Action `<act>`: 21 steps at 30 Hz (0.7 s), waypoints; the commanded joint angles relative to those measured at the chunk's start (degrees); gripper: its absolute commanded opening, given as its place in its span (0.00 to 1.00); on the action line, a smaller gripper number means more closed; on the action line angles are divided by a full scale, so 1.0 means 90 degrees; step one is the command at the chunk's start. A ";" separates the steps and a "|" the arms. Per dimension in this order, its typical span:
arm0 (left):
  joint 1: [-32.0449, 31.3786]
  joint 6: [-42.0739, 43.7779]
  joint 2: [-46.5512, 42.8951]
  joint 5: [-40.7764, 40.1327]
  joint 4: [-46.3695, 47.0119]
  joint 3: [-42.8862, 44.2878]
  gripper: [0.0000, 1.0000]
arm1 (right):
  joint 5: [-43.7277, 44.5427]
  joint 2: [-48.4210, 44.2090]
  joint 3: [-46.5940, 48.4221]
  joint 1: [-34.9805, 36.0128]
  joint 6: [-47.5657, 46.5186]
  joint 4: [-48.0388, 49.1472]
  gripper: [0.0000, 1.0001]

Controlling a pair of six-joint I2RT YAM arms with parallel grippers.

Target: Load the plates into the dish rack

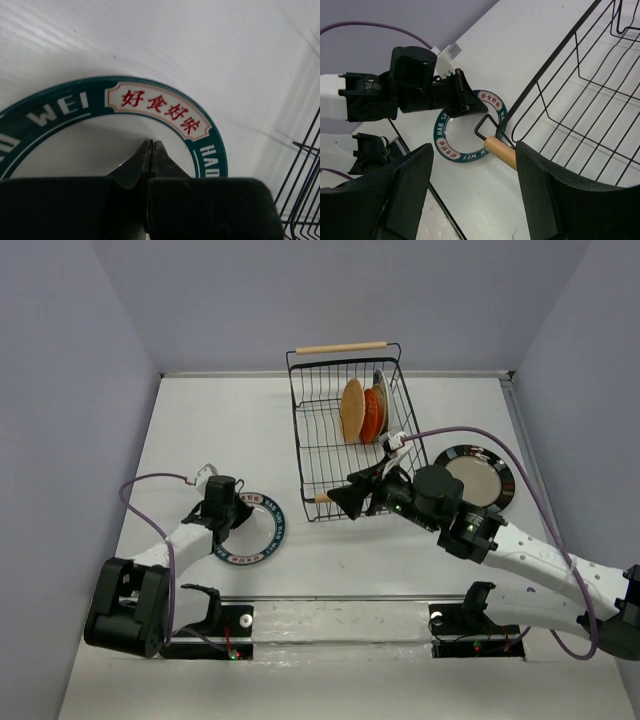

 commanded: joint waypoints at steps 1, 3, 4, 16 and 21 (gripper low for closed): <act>0.0020 0.0048 0.0732 -0.0365 0.0788 0.0420 0.06 | 0.0116 0.0137 -0.0028 0.0025 -0.0089 0.0461 0.72; 0.0030 -0.0030 0.1034 -0.0619 0.1129 0.0606 0.06 | 0.0126 0.0176 -0.0028 0.0025 -0.0079 0.0461 0.72; 0.0040 -0.0060 0.1142 -0.0707 0.1266 0.0665 0.06 | 0.0146 0.0176 -0.0018 0.0025 -0.0089 0.0461 0.72; 0.0967 0.0134 0.2608 -0.1724 0.1688 0.2265 0.06 | 0.0341 0.0205 -0.0126 0.0025 -0.0235 0.0558 0.71; 0.1104 0.0555 0.1850 -0.1412 0.1434 0.2871 0.06 | 0.0419 0.0176 -0.0155 0.0025 -0.0284 0.0568 0.71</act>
